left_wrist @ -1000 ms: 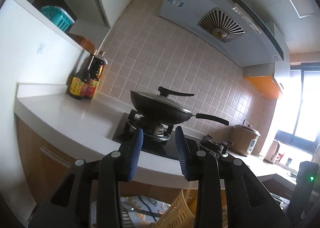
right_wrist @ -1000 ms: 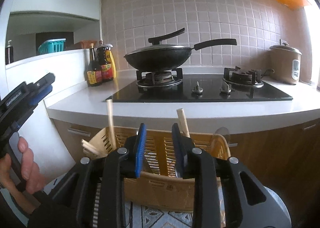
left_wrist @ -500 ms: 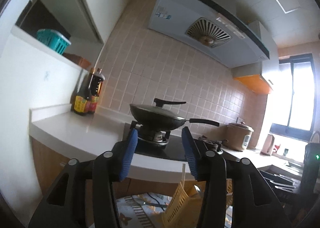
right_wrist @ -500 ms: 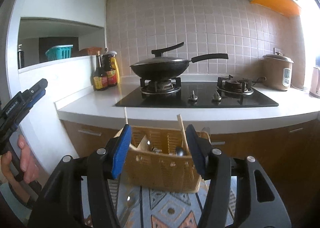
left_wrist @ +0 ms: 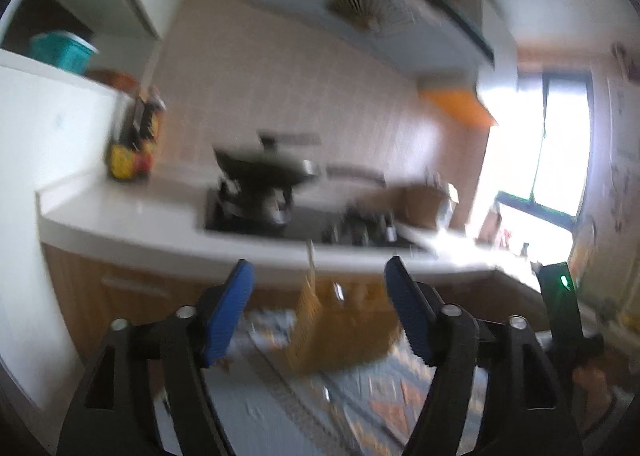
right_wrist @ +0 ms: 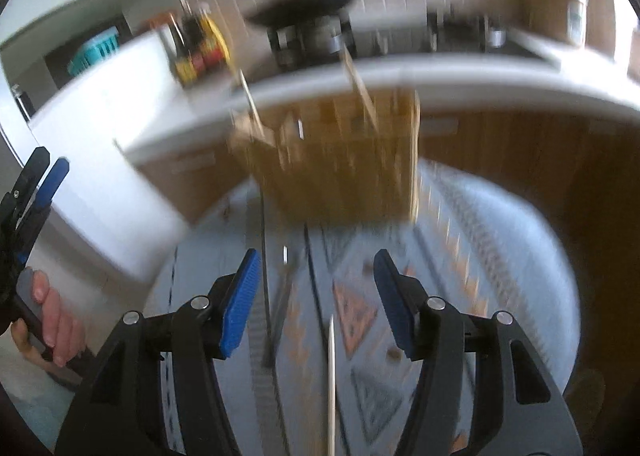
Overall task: Organize utensils
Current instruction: 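Move both tools back down to a clear spoon and a chopstick on the table, then grasp a clear spoon with the left tool while the right tool grasps a chopstick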
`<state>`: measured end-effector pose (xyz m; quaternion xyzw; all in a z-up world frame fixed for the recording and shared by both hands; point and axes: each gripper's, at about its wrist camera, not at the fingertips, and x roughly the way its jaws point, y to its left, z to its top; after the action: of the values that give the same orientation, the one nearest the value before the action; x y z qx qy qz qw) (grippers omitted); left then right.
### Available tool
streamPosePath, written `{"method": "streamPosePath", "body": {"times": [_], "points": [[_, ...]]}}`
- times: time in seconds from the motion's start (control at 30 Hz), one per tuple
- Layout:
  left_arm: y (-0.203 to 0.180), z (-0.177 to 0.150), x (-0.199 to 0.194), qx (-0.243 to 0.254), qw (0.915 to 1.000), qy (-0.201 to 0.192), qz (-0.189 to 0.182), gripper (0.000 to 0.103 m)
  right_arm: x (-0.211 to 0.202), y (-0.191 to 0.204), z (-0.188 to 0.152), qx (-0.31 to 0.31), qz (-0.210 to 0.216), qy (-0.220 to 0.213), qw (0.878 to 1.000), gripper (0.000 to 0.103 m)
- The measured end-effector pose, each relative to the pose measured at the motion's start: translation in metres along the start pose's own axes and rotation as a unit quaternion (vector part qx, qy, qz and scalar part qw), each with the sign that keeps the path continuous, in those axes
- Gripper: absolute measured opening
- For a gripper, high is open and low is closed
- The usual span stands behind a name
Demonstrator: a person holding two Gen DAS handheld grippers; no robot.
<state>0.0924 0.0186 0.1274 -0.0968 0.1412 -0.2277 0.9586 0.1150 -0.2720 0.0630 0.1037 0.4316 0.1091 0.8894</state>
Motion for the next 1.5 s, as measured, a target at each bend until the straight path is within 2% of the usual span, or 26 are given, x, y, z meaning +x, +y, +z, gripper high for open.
{"method": "streamPosePath", "body": {"times": [0.07, 0.13, 0.17, 0.23, 0.27, 0.3, 0.37, 0.43, 0.53, 0.67, 0.77, 0.9, 0.93, 1.0, 1.1, 1.3, 1.43, 1.5], "points": [[-0.003, -0.015, 0.02, 0.001, 0.9983, 0.058, 0.004, 0.068, 0.012, -0.003, -0.013, 0.006, -0.01, 0.031, 0.999, 0.055], [-0.004, -0.03, 0.04, 0.001, 0.9931, 0.116, -0.013, 0.068, 0.019, -0.002, -0.025, -0.002, -0.015, 0.052, 0.999, 0.055], [-0.006, -0.041, 0.054, -0.001, 0.9875, 0.156, -0.025, 0.068, 0.023, -0.001, -0.03, -0.009, -0.02, 0.063, 0.998, 0.055], [-0.008, -0.055, 0.072, -0.004, 0.9779, 0.206, -0.035, 0.068, 0.028, 0.0, -0.04, -0.019, -0.027, 0.074, 0.997, 0.055], [-0.009, -0.063, 0.086, -0.009, 0.9709, 0.237, -0.034, 0.068, 0.029, 0.0, -0.044, -0.023, -0.03, 0.076, 0.996, 0.055], [-0.007, -0.068, 0.095, -0.013, 0.9669, 0.253, -0.028, 0.068, 0.031, 0.001, -0.046, -0.028, -0.034, 0.077, 0.996, 0.055], [-0.004, -0.081, 0.12, -0.028, 0.9536, 0.299, -0.016, 0.068, 0.039, 0.003, -0.054, -0.047, -0.051, 0.084, 0.994, 0.055], [0.004, -0.093, 0.141, -0.05, 0.9412, 0.334, -0.01, 0.068, 0.045, 0.005, -0.06, -0.057, -0.049, 0.096, 0.992, 0.053], [0.011, -0.112, 0.169, -0.068, 0.9242, 0.376, 0.015, 0.068, 0.058, 0.007, -0.071, -0.07, -0.04, 0.12, 0.989, 0.04], [0.013, -0.133, 0.194, -0.068, 0.9141, 0.398, 0.03, 0.068, 0.074, 0.008, -0.086, -0.09, -0.037, 0.135, 0.986, 0.037], [0.006, -0.138, 0.204, -0.034, 0.9197, 0.387, 0.055, 0.068, 0.084, 0.01, -0.095, -0.1, -0.036, 0.148, 0.983, 0.032], [0.0, -0.137, 0.214, -0.015, 0.918, 0.39, 0.071, 0.066, 0.085, 0.017, -0.101, -0.126, -0.051, 0.143, 0.98, 0.028], [-0.002, -0.138, 0.216, -0.009, 0.9181, 0.389, 0.074, 0.063, 0.086, 0.019, -0.103, -0.132, -0.056, 0.143, 0.979, 0.027], [-0.006, -0.139, 0.219, 0.011, 0.9186, 0.385, 0.087, 0.057, 0.083, 0.021, -0.105, -0.148, -0.073, 0.141, 0.976, 0.018], [-0.014, -0.142, 0.221, 0.038, 0.9173, 0.383, 0.102, 0.056, 0.079, 0.024, -0.111, -0.159, -0.083, 0.139, 0.974, 0.007], [-0.031, -0.149, 0.222, 0.08, 0.9141, 0.378, 0.123, 0.055, 0.071, 0.027, -0.122, -0.164, -0.09, 0.138, 0.973, 0.006], [-0.041, -0.15, 0.221, 0.09, 0.914, 0.377, 0.121, 0.032, 0.057, 0.015, -0.125, -0.147, -0.08, 0.139, 0.976, 0.006], [-0.047, -0.149, 0.217, 0.087, 0.9144, 0.378, 0.115, 0.032, 0.053, 0.006, -0.12, -0.136, -0.073, 0.139, 0.978, 0.006]]}}
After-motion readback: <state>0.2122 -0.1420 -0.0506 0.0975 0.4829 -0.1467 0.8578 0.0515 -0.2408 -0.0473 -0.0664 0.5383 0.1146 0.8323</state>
